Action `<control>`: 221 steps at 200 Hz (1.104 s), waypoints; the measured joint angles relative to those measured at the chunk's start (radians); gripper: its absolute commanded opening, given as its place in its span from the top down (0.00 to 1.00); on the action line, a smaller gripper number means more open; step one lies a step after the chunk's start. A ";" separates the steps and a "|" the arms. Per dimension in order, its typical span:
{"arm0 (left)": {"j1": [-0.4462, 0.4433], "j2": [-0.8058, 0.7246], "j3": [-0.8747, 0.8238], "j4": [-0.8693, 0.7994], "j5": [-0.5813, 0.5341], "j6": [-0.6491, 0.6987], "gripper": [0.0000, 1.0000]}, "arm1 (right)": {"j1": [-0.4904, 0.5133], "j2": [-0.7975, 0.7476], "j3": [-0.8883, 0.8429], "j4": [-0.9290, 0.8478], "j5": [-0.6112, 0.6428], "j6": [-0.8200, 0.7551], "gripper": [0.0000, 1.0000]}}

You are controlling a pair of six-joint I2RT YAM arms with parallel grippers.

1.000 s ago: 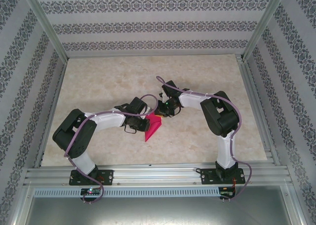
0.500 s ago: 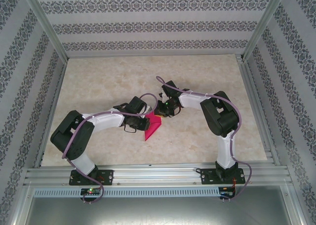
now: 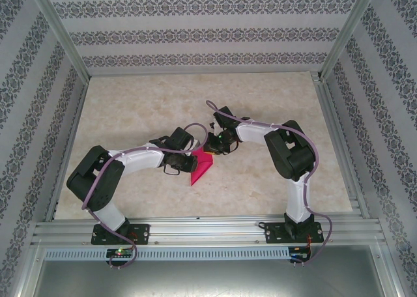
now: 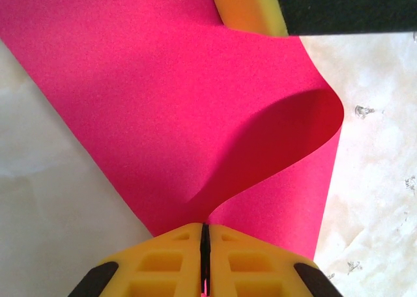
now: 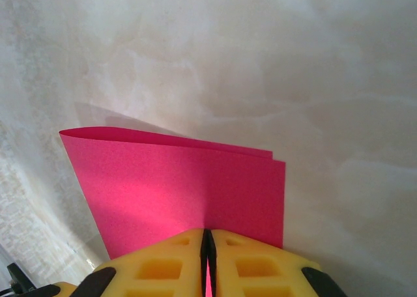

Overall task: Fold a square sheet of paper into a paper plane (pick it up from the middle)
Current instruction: Third fold the triangle at the center of the table.

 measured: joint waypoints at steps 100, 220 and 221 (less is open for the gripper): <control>0.000 0.002 -0.022 0.000 -0.005 -0.022 0.88 | 0.000 0.000 -0.001 0.000 0.000 0.000 0.88; 0.000 0.002 -0.022 0.007 -0.003 -0.022 0.87 | 0.000 0.000 -0.003 0.004 0.000 0.000 0.88; 0.000 0.002 -0.022 0.007 -0.002 -0.022 0.87 | 0.000 0.000 -0.003 0.004 0.000 0.000 0.88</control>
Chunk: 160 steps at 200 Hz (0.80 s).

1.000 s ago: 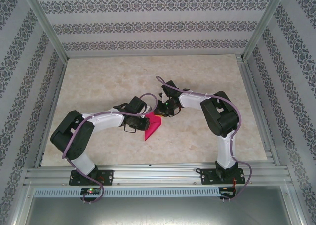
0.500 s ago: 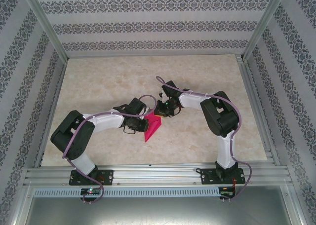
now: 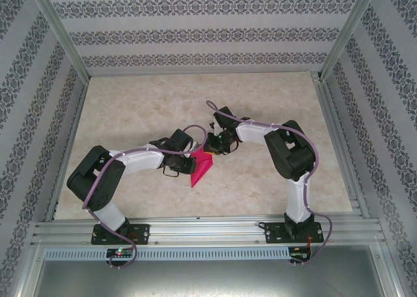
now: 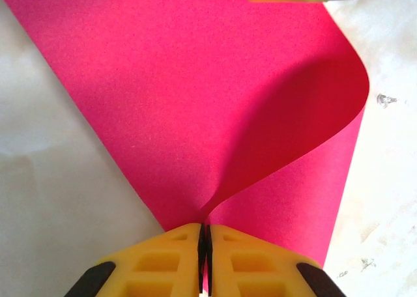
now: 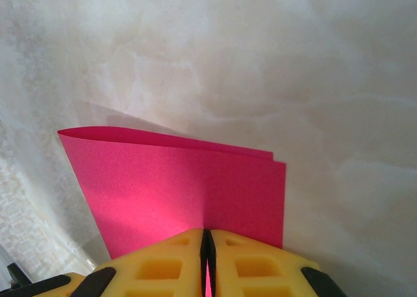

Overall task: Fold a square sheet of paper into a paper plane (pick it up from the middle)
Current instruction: Third fold the triangle at the center of the table.

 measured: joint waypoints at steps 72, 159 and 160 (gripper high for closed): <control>0.000 -0.001 0.000 0.005 0.008 0.000 0.87 | 0.000 0.000 -0.005 0.008 0.000 0.000 0.88; 0.000 0.015 0.000 0.016 0.008 0.000 0.87 | 0.000 0.000 -0.006 0.012 -0.003 0.006 0.88; 0.000 0.015 0.000 0.016 0.008 0.000 0.87 | 0.000 0.000 -0.006 0.012 -0.003 0.008 0.88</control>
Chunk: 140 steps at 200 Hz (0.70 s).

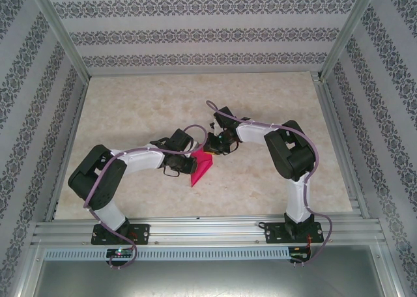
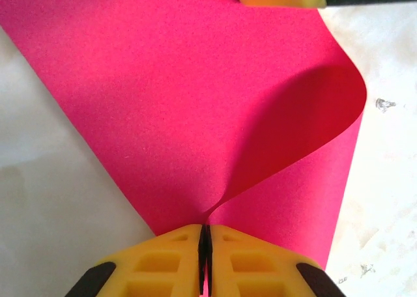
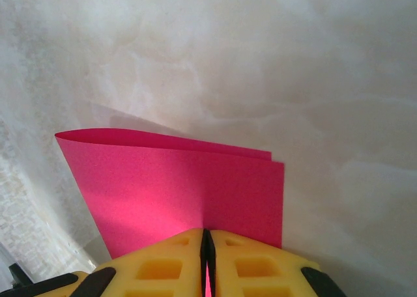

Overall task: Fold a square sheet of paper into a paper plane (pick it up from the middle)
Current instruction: Third fold the triangle at the center of the table.

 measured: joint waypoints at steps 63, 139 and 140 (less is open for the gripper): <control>0.000 0.002 0.000 0.000 0.000 0.000 0.87 | 0.000 -0.001 -0.002 0.007 -0.002 0.012 0.87; 0.000 -0.003 -0.007 0.011 0.005 0.000 0.87 | -0.014 -0.244 -0.172 0.072 0.014 0.068 0.88; 0.000 -0.003 -0.008 0.011 0.005 0.000 0.87 | -0.014 -0.249 -0.176 0.076 0.015 0.070 0.88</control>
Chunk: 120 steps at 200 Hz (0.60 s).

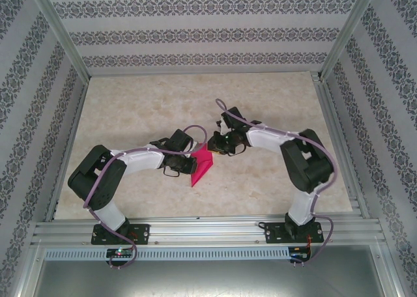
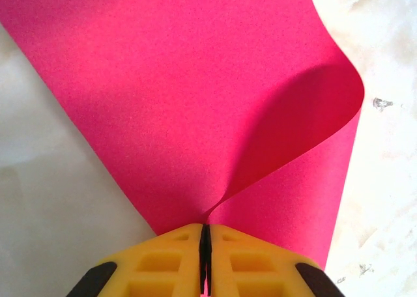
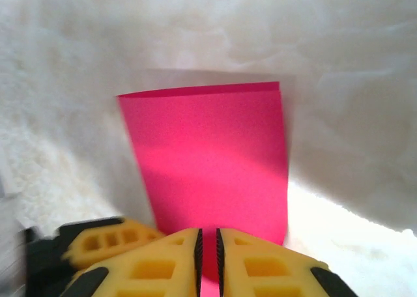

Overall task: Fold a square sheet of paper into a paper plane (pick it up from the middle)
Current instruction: Third fold the triangle at the center of the table.

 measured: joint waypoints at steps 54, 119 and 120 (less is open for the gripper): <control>0.000 0.000 -0.003 0.012 0.010 0.000 0.87 | 0.104 -0.184 -0.348 0.316 0.019 0.195 0.99; 0.000 0.008 -0.003 0.027 0.029 0.000 0.87 | 0.285 -0.179 -0.453 0.540 0.078 0.360 0.99; 0.000 0.008 -0.003 0.027 0.029 0.000 0.87 | 0.285 -0.178 -0.453 0.542 0.078 0.361 0.99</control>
